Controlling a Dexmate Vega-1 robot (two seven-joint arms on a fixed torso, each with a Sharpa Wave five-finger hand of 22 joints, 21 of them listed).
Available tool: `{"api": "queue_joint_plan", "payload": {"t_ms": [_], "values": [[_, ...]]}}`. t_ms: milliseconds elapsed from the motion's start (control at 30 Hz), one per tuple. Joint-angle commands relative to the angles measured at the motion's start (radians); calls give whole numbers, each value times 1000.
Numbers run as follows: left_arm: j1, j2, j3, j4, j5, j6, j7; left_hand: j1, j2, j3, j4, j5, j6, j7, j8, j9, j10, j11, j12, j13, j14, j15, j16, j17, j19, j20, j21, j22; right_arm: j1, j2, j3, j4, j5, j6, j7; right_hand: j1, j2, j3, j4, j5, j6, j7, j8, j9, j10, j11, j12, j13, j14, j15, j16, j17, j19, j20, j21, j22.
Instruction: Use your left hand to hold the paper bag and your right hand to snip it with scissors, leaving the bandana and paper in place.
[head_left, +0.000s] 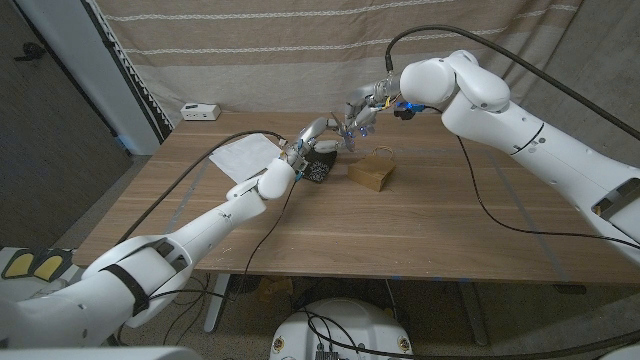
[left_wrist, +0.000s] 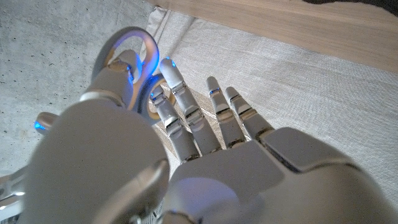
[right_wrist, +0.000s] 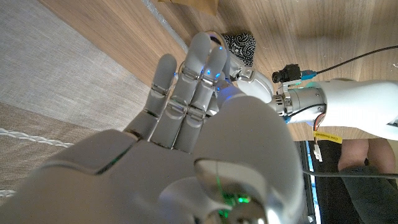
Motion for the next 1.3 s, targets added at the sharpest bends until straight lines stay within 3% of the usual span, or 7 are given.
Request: {"api": "queue_joint_plan", "payload": {"t_ms": [33, 467, 600, 700, 933, 1300], "values": [[7, -50, -7, 64, -8, -75, 98, 55, 1, 13, 5, 18, 110, 30, 46, 36, 38, 1, 18, 3, 54, -167, 13, 9, 16, -125, 10, 8, -8, -9, 2, -19, -9, -28, -3, 0, -4, 6, 1, 3, 1, 0, -3, 2, 4, -8, -5, 2, -32, -53, 3, 0, 7, -159, 5, 3], [28, -47, -12, 39, -36, -53, 72, 55, 9, 15, 17, 26, 95, 27, 46, 43, 38, 2, 23, 12, 72, -167, 7, 11, 4, -132, 6, 10, -28, -32, 32, -30, -19, -76, -36, -1, -5, 5, 2, 3, 2, -5, -4, 1, 6, -11, -5, 5, -32, -53, 3, 1, 10, -159, 6, 2], [34, -45, -14, 26, -33, -43, 75, 55, 8, 14, 19, 28, 93, 23, 47, 45, 36, 2, 23, 13, 72, -168, 4, 11, 3, -132, 6, 10, -45, -39, 53, -33, -4, -86, -71, -2, -8, 4, 1, 3, -4, -20, -7, -3, 17, -8, -11, -11, -38, -53, -6, -9, 18, -158, 6, -1], [38, -43, -15, 18, -33, -38, 73, 55, 9, 14, 20, 30, 93, 21, 49, 47, 36, 2, 24, 15, 72, -168, 2, 11, 2, -133, 6, 10, -53, -47, 60, -40, -7, -98, -89, -41, -16, -15, 24, -4, -13, -20, -10, -9, 15, 4, -26, -33, -35, -49, -11, -19, 21, -154, -3, -11], [47, -43, -25, 9, -60, -48, 61, 53, 10, 14, 24, 35, 89, 18, 51, 52, 31, 2, 23, 17, 74, -168, -1, 12, 1, -134, 7, 11, -59, -58, 62, -47, -20, -123, -107, -98, -35, -52, 42, -4, -15, -17, -6, -19, 17, 21, -43, -63, -42, -47, -18, -28, 30, -154, -15, -32], [71, -59, -61, 7, -177, -84, -13, 51, 8, 13, 27, 42, 84, 12, 55, 57, 23, 1, 24, 23, 71, -167, -7, 12, -5, -135, 6, 11, -50, -55, 49, -37, -24, -139, -107, -118, -33, -66, 39, 0, -2, -17, 0, -26, 23, 20, -46, -71, -45, -49, -22, -34, 29, -151, -19, -45]]}}
